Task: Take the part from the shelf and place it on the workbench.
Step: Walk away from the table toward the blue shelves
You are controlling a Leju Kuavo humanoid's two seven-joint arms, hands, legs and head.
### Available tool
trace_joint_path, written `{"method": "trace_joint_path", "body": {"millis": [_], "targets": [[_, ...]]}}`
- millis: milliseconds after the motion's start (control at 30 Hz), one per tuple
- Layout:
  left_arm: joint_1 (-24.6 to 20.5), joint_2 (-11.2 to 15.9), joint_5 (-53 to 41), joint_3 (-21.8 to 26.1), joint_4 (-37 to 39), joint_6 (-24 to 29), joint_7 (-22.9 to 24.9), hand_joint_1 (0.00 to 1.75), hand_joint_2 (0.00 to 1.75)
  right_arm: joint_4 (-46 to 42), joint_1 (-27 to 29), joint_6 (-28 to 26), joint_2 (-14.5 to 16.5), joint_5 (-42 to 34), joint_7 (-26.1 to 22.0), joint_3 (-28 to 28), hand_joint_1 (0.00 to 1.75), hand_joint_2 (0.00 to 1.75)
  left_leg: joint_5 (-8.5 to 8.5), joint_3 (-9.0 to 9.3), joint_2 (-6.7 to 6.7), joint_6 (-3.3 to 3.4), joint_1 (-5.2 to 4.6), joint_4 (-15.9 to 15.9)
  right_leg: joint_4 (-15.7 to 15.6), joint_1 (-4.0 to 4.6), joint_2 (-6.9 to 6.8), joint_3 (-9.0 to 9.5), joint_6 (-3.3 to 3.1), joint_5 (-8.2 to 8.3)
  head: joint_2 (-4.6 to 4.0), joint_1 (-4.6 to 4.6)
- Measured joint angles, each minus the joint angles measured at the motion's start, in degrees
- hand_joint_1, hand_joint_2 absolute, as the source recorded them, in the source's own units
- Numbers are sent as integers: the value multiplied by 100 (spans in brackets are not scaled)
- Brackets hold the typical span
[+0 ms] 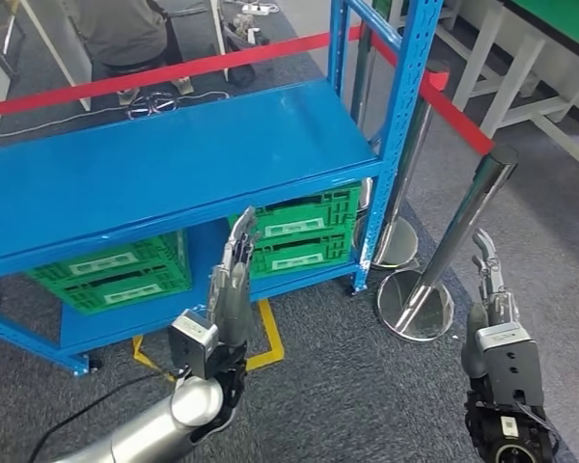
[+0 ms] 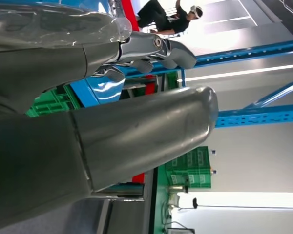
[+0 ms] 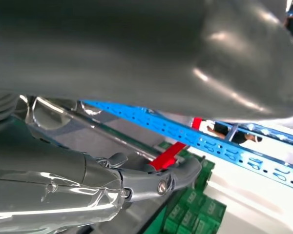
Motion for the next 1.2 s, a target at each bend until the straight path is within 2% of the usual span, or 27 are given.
{"method": "trace_joint_path", "body": {"millis": [67, 100, 133, 200, 267, 300, 333, 367, 433, 500, 567, 600, 633, 700, 767, 800, 833, 867, 900, 933, 967, 1000, 1033, 1067, 1100, 1133, 1200], "targets": [[6, 2, -1, 0, -1, 0, -3, 0, 0, 0, -4, -6, 0, -5, -3, 2, 0, 0, 27, -45, -108, -74, 21, -6, -44, 6, -102, 32, -42, 11, 0, 1], [10, 6, -2, 0, -1, 0, -3, 0, 0, -1, -9, -7, 0, -7, -5, 2, 0, 0, -1, -65, -48, -104, 12, 33, -73, -1, -174, 55, -73, 24, 0, -4], [6, 10, -2, 1, -1, 0, -4, 0, 0, -2, -16, -8, 0, -7, -9, 3, 0, 0, -93, -137, 95, -134, 3, 178, -105, -11, -257, 77, -106, 37, 0, -30], [-6, 12, -2, 1, -2, 0, -6, 0, 0, -2, -16, -8, 0, -8, -15, 4, 0, 0, -438, -468, 470, -188, -5, 847, -140, -8, -429, 100, -156, 46, 0, -83], [2, 13, -1, 1, -1, 0, -7, 0, 0, -2, -6, -8, 0, -8, -17, 5, 0, 0, -719, -863, 620, -229, 18, 1601, -141, 3, -604, 100, -174, 34, 0, -110], [12, 15, -1, 1, -1, 0, -7, 0, 0, -2, -2, -8, 0, -8, -17, 6, 0, 0, -715, -941, 642, -240, 29, 1735, -141, 3, -688, 104, -174, 24, 0, -117], [19, 17, -2, 2, 0, 0, -7, 0, 0, -2, -2, -8, 0, -8, -17, 7, 0, 0, -602, -889, 664, -244, 36, 1623, -140, 2, -766, 114, -170, 12, 0, -128], [21, 20, -3, 2, 0, 0, -7, 0, 0, -2, -3, -8, 0, -9, -17, 7, 0, 0, -412, -719, 709, -238, 39, 1294, -140, 0, -837, 131, -159, -3, 1, -142], [14, 20, -7, 1, -1, 0, -5, 0, 0, -2, -6, -8, 0, -10, -17, 7, 0, 0, -60, -250, 974, -193, 11, 418, -137, 24, -954, 175, -117, -46, 1, -177], [7, 19, -15, 1, -2, 0, -5, 0, 0, -3, -9, -8, 0, -11, -16, 7, 0, 0, 44, -28, 1125, -126, -32, -16, -139, 66, -1050, 212, -64, -86, 1, -170], [11, 20, -22, 2, -4, 0, -5, 0, 0, -5, -12, -8, 0, -13, -15, 8, 0, 0, 31, -23, 998, -59, -37, -45, -155, 74, -1140, 253, -6, -121, 1, -137], [12, 21, -24, 2, -6, 0, -5, 0, 0, -6, -14, -8, 0, -13, -15, 8, 0, 0, 32, -10, 935, -28, -24, -59, -128, 64, -1096, 257, 26, -165, 0, -126], [9, 20, -25, 2, -9, 0, -5, 0, 0, -8, -17, -9, 0, -13, -16, 7, 0, 0, 34, 7, 873, 8, -7, -75, -15, 50, -990, 219, 50, -254, 0, -113], [2, 10, -28, 2, -13, 0, -5, 0, 0, -10, -13, -10, 0, -14, -18, 4, 0, 0, 34, 33, 754, 62, 18, -92, 600, 34, -696, -60, 78, -580, 1, -62], [8, 3, -29, 1, -13, 0, -4, 0, 0, -10, 8, -10, 0, -15, -17, 5, 0, 0, 28, 41, 612, 89, 15, -89, 1429, 36, -582, -482, 93, -887, 1, -29], [12, 2, -31, 0, -13, 0, -3, 0, 0, -10, 20, -10, 0, -15, -16, 7, 0, 0, 25, 47, 528, 91, 13, -86, 1639, 37, -569, -615, 98, -899, 0, -24], [15, 2, -34, 0, -13, 0, 2, 0, 0, -10, 27, -9, 0, -15, -16, 8, 0, 0, 21, 59, 439, 88, 12, -83, 1608, 34, -562, -636, 95, -785, 0, -21], [15, 2, -42, 0, -13, 0, 9, 0, 0, -10, 31, -7, 0, -14, -17, 8, 0, 0, 15, 76, 351, 79, 15, -79, 1339, 29, -542, -544, 87, -567, 0, -16], [14, 2, -51, 0, -13, -1, 22, 0, 0, -10, 30, -4, 0, -14, -17, 7, 0, 0, 3, 93, 265, 63, 19, -69, 914, 19, -474, -379, 74, -306, 0, -9], [12, 1, -60, 0, -13, -1, 38, 0, 0, -9, 30, 0, 0, -14, -19, 5, 0, 0, -9, 98, 189, 41, 13, -52, 512, 4, -354, -213, 61, -121, 1, -1], [10, 1, -70, 0, -13, -1, 53, 0, 0, -8, 29, 4, 0, -13, -20, 3, 0, 0, -15, 86, 120, 16, 12, -31, 207, -10, -244, -72, 47, -13, 1, 4], [10, 1, -79, 0, -13, -1, 66, 0, 0, -7, 31, 10, 0, -13, -21, 2, 0, 0, -11, 63, 59, -15, 12, -17, 39, -14, -162, 7, 31, 18, 1, 5], [13, 1, -87, 0, -13, -1, 72, 0, 0, -6, 31, 16, 1, -12, -23, 2, 0, 0, 3, 38, 1, -48, 13, -15, 1, -8, -138, 38, 11, -6, 1, 6], [17, 3, -95, 0, -13, 0, 77, 0, 0, -7, 30, 21, 1, -8, -25, 2, 0, 0, 21, 16, -57, -84, 20, -22, -17, -11, -186, 58, -17, -1, 1, 1], [22, 6, -101, 0, -14, 0, 81, 0, 0, -8, 27, 26, 1, -3, -24, 2, 0, 0, 20, 2, -58, -117, 21, -16, -35, -15, -250, 69, -47, 13, 1, 1], [20, 10, -107, 0, -15, 0, 85, 0, 0, -10, 25, 28, 2, 3, -24, -1, 0, 0, -32, -39, 34, -149, 12, 65, -62, -28, -315, 85, -84, 28, 1, -21], [3, 13, -115, 0, -17, 0, 93, 0, 0, -15, 27, 33, 1, 11, -22, -3, 0, 0, -326, -307, 373, -208, 1, 608, -106, -37, -463, 106, -139, 48, 0, -83]]}}
